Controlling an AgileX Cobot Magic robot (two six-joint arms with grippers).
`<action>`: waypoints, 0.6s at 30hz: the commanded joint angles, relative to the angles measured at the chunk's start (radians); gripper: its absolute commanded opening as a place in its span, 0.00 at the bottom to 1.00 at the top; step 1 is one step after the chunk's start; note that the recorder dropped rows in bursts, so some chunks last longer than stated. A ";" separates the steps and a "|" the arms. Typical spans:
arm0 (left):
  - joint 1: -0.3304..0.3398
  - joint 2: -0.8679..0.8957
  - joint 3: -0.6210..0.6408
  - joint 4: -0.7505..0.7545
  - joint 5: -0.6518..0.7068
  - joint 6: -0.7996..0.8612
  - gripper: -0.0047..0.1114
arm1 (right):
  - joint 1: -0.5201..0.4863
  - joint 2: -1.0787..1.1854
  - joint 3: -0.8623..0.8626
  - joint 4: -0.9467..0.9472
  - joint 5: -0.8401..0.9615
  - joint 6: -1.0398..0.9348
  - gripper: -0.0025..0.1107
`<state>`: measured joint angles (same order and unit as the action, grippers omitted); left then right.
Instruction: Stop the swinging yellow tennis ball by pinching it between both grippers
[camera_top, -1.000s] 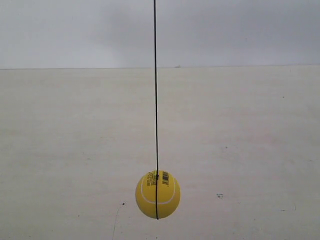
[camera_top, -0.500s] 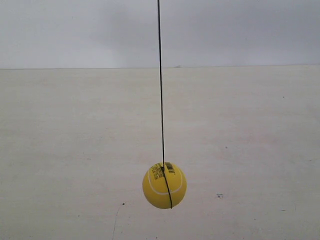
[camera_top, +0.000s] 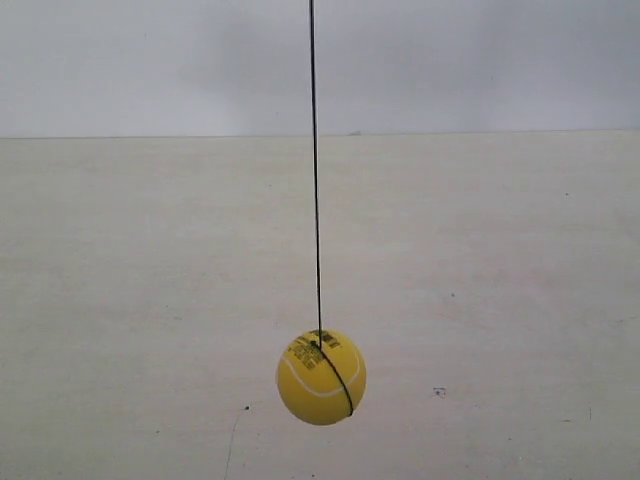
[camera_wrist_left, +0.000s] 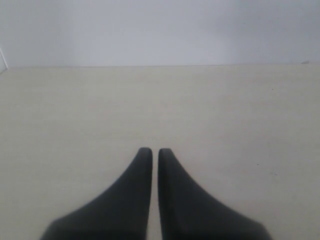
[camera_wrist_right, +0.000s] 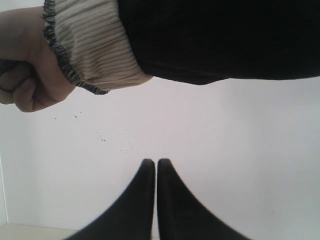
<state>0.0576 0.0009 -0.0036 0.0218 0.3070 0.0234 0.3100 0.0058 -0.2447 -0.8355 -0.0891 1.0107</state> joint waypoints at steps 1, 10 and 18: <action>0.002 -0.001 0.004 0.002 -0.003 0.005 0.08 | 0.001 -0.006 0.001 -0.004 0.005 0.001 0.02; 0.002 -0.001 0.004 0.002 -0.003 0.005 0.08 | 0.001 -0.006 0.072 -0.007 0.123 0.028 0.02; 0.002 -0.001 0.004 0.002 -0.003 0.005 0.08 | 0.001 -0.006 0.245 -0.007 0.071 0.138 0.02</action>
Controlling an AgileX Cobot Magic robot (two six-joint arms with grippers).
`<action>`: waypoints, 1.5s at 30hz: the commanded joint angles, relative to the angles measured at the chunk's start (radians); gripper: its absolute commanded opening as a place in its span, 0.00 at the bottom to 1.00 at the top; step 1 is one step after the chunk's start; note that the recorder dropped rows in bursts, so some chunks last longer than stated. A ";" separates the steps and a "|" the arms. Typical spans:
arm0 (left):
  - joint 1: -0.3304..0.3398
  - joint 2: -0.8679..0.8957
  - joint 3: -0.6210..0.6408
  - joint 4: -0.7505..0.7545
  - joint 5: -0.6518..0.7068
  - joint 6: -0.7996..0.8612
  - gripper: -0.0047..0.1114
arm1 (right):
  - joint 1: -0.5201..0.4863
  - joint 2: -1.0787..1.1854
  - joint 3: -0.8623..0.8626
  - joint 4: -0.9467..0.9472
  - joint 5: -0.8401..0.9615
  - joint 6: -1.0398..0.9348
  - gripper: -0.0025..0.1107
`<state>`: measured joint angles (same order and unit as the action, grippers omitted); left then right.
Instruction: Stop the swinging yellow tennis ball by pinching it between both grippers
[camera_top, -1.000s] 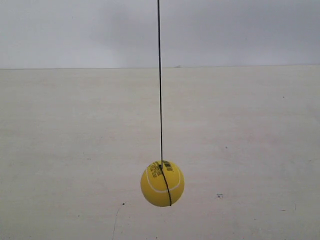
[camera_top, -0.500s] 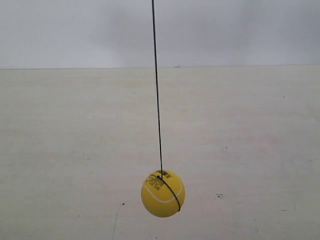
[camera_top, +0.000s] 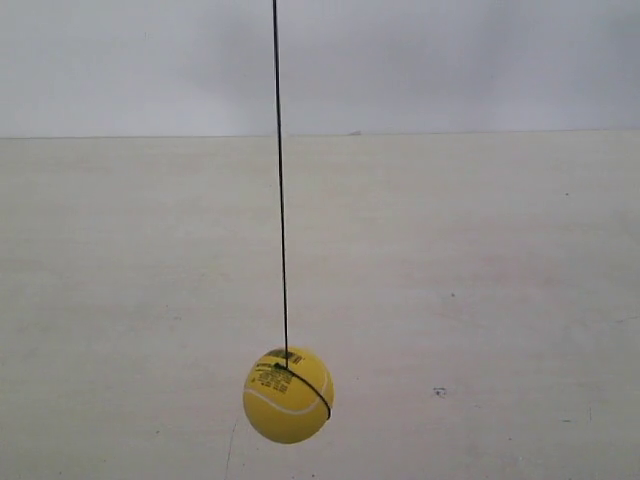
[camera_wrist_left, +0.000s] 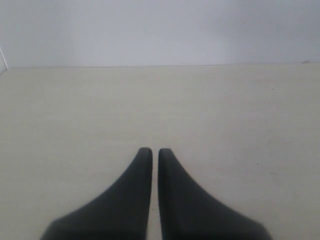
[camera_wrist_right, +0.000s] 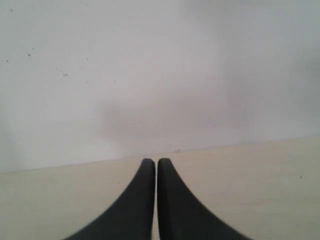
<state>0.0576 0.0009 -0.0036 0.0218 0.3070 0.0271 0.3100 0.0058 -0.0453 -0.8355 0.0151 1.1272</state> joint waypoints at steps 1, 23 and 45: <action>0.002 -0.001 0.004 0.002 -0.003 0.002 0.08 | 0.001 -0.006 0.045 -0.007 -0.033 0.022 0.02; 0.002 -0.001 0.004 0.002 -0.003 0.002 0.08 | -0.001 -0.006 0.045 0.945 -0.191 -0.445 0.02; 0.002 -0.001 0.004 0.002 -0.003 0.002 0.08 | -0.360 -0.006 0.045 0.806 0.266 -1.178 0.02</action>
<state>0.0576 0.0009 -0.0036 0.0218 0.3070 0.0271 -0.0413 0.0058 0.0000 -0.0184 0.2099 0.0198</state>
